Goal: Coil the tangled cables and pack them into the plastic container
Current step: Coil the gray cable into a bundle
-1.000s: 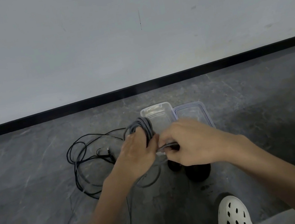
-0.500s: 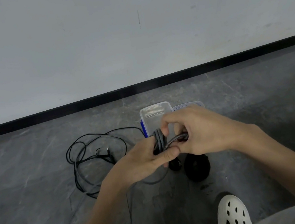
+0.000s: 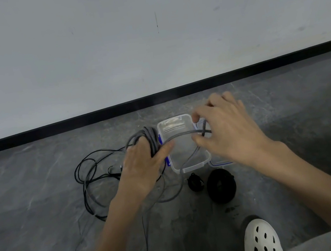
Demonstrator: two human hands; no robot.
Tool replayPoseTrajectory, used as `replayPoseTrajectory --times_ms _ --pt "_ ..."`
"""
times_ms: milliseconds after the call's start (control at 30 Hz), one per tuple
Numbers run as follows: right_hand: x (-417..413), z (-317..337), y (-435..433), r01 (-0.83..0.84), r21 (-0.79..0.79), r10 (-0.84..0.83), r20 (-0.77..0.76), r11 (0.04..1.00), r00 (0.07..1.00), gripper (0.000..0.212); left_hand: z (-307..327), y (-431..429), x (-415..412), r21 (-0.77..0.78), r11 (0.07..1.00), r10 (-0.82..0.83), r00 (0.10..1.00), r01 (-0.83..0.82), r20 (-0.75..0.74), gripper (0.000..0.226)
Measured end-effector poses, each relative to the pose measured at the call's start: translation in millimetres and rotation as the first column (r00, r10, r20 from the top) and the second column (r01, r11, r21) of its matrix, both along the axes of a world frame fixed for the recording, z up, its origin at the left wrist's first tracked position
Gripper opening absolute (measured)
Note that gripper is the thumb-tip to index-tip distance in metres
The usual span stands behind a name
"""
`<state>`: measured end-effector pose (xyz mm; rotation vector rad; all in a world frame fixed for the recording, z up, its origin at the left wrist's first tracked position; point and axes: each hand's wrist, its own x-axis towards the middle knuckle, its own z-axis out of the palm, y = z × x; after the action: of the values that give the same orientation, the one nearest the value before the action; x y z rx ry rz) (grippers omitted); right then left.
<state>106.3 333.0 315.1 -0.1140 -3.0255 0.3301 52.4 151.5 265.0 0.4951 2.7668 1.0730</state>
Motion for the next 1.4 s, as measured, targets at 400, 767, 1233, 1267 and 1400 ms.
replayPoseTrajectory --times_ms 400,767,1233,1267,1400 --pt "-2 -7 8 0.123 0.023 -0.125 0.257 0.992 0.958 0.076 12 -7 -4 0.323 0.933 0.152 0.987 -0.161 0.053 0.050" --pt "-7 -26 -12 -0.150 -0.236 0.173 0.081 0.960 0.982 0.040 16 2 4 0.475 0.872 0.055 0.989 -0.116 0.139 0.052" --pt "-14 -24 -11 -0.012 -0.707 -0.061 -0.079 0.707 0.995 0.020 22 8 15 0.422 0.893 -0.262 0.944 0.159 0.200 0.051" --pt "-15 -25 -9 -0.006 -0.714 -0.061 -0.068 0.700 0.996 0.019 23 8 16 0.411 0.890 -0.297 0.934 0.195 0.200 0.048" --pt "-17 -28 -5 -0.007 -0.708 -0.058 -0.068 0.706 0.996 0.014 28 6 18 0.405 0.871 -0.398 0.883 0.277 0.251 0.036"
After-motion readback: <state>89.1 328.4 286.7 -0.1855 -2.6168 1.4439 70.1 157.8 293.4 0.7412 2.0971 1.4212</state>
